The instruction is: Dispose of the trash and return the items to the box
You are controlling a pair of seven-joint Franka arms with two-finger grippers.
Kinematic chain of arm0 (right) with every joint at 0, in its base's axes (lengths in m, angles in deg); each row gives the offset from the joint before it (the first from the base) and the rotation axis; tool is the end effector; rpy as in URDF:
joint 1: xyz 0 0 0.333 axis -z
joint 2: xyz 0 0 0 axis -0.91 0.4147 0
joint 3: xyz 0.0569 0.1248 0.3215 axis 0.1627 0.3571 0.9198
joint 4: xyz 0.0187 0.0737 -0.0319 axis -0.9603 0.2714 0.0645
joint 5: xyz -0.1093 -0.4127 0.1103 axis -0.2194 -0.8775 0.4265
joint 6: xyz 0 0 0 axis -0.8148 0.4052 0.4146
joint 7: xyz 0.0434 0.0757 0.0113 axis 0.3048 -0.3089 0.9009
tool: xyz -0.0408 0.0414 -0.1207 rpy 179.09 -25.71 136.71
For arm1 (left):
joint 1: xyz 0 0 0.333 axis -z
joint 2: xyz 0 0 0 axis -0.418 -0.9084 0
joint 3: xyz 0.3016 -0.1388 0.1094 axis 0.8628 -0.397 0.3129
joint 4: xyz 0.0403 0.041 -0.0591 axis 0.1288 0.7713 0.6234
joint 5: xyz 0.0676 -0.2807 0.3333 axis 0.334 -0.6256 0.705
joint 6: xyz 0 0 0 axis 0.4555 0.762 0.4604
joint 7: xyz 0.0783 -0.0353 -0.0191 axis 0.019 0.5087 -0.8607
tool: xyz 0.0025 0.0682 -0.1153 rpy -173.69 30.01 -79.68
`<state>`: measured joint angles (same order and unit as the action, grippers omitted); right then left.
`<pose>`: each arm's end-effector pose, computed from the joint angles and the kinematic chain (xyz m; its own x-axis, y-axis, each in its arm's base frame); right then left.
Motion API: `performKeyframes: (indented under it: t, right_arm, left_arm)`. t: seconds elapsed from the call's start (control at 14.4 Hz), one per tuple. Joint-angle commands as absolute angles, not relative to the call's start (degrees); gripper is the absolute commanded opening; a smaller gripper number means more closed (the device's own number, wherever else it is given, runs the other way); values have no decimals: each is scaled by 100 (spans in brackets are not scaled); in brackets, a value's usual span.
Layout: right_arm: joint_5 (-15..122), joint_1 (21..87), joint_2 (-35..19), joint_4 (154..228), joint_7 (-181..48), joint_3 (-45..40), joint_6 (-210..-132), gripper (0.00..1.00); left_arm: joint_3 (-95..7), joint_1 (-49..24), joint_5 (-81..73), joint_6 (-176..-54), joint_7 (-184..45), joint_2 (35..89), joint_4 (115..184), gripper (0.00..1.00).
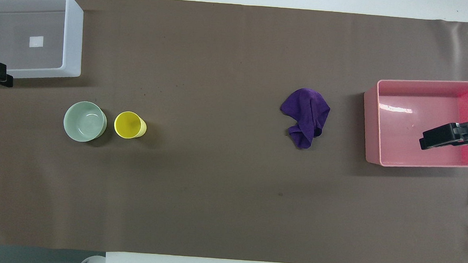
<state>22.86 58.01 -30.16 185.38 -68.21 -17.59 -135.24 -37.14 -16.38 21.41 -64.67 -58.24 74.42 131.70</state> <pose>0.5381 -0.0112 0.6191 0.9808 0.1053 -0.1641 0.1017 -0.9944 -0.0302 0.5822 -0.0436 0.6471 1.0000 -0.0031 -0.0057 -0.0031 -1.0000 -0.0038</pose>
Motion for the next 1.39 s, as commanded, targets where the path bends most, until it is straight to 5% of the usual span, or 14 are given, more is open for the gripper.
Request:
performKeyframes:
  t: [0.0, 0.28, 0.55, 0.97, 1.11, 1.18, 1.25, 1.32]
  right_arm:
    - [2381, 5900, -3049, 18544, -6680, -1728, -13517, 100]
    - [2381, 5891, -3049, 18544, -6680, -1728, -13508, 100]
    - [2390, 5838, -3058, 18544, -6662, -1720, -13341, 100]
    - [2416, 5838, -3137, 18517, -6680, -1711, -13244, 100]
    - [2442, 5830, -3154, 18692, -6855, -1702, -13854, 100]
    - [2451, 5803, -3181, 18919, -6864, -1702, -14321, 100]
    - [2460, 5725, -3137, 19122, -6795, -1702, -14508, 100]
    - [2512, 5576, -3041, 19289, -6785, -1702, -14840, 100]
  left_arm:
    - [-3654, -1601, 2087, -6279, -5513, 7308, 13008, 100]
    - [-3654, -1636, 2087, -6802, -5414, 7570, 13654, 100]
    - [-3662, -1636, 2087, -8928, -6143, 8662, 16589, 100]
    - [-3662, -1776, 2087, -11073, -6127, 7837, 17901, 100]
    - [-3671, -1786, 2087, -12268, -6188, 7451, 18298, 97]
    - [-3662, -1777, 2087, -12473, -6188, 7275, 18300, 20]
    - [-3662, -1803, 2087, -12545, -6144, 7195, 18291, 0]
    - [-3654, -1803, 2087, -12545, -6126, 7151, 18265, 0]
